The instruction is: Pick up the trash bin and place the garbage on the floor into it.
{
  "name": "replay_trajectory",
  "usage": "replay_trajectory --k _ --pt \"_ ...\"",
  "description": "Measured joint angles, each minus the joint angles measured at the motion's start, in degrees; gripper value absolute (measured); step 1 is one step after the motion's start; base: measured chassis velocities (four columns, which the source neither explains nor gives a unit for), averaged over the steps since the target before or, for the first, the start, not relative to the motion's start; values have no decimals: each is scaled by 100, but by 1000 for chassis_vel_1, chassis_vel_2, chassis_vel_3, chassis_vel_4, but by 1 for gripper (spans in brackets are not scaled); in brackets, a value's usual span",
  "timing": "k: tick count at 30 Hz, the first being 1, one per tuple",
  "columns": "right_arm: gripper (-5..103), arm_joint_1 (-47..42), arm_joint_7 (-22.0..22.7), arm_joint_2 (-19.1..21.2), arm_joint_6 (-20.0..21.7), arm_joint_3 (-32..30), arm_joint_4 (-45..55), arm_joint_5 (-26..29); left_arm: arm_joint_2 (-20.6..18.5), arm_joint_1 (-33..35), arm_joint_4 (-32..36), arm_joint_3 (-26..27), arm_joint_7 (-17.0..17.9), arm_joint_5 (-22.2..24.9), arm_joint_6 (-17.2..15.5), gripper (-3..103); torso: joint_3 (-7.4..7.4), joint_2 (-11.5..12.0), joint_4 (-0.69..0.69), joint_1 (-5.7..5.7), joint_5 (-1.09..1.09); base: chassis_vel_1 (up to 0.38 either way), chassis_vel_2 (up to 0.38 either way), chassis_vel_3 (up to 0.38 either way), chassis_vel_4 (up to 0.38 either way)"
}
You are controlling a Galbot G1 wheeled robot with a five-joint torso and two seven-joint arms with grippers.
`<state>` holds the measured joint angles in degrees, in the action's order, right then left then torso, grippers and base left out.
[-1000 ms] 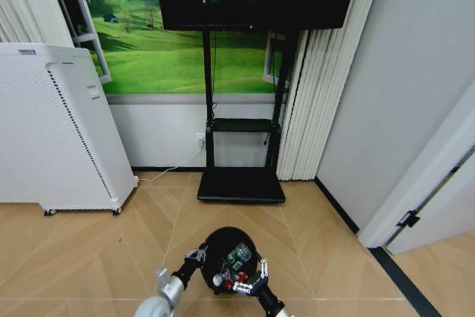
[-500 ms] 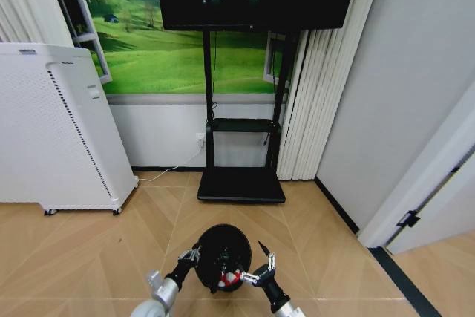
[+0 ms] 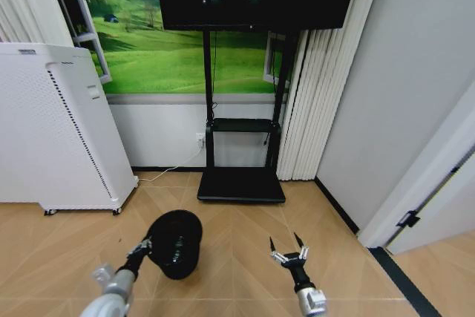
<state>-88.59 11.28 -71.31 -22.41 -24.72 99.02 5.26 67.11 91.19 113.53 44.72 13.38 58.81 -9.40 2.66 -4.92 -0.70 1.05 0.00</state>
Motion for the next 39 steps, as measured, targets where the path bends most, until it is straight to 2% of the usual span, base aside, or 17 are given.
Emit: replay_trajectory --k 2,7,9,13,16,28,36,38,39 --pt "100 -161 20 -113 -6 -218 28 -23 7 203 113 351 31 65 -96 7 0 0 -3 0 0 0 0 0 0" --pt "100 -277 97 -195 -89 -322 69 -31 35 539 85 739 -133 120 -194 7 0 0 -3 0 -1 0 0 0 0" --pt "100 -255 109 -193 -144 -312 22 -26 191 910 48 1093 -230 104 -210 7 0 0 -3 0 0 0 0 0 0" --pt "100 -204 116 -192 -166 -303 -8 11 377 1184 24 1357 -342 60 -218 7 0 0 0 0 0 55 55 -45 -44" --pt "100 -133 146 -199 -230 -314 -121 75 577 1468 -83 1683 -578 -34 -160 7 -1 0 0 0 0 139 140 -114 -128" --pt "100 -103 264 -215 -288 -360 -279 107 637 1602 -211 2114 -758 27 -23 7 0 -1 -3 0 0 190 188 -199 -195" --pt "100 -119 276 -242 -397 -385 -328 122 659 1606 -287 2190 -841 28 11 7 0 0 -2 0 -3 233 231 -244 -238" --pt "100 -122 278 -257 -501 -392 -356 138 623 1535 -420 2175 -950 18 92 7 1 0 0 1 5 292 290 -294 -307" --pt "100 -132 278 -268 -544 -410 -359 138 580 1444 -553 2121 -1088 21 159 7 0 0 0 0 -1 287 321 -280 -272"
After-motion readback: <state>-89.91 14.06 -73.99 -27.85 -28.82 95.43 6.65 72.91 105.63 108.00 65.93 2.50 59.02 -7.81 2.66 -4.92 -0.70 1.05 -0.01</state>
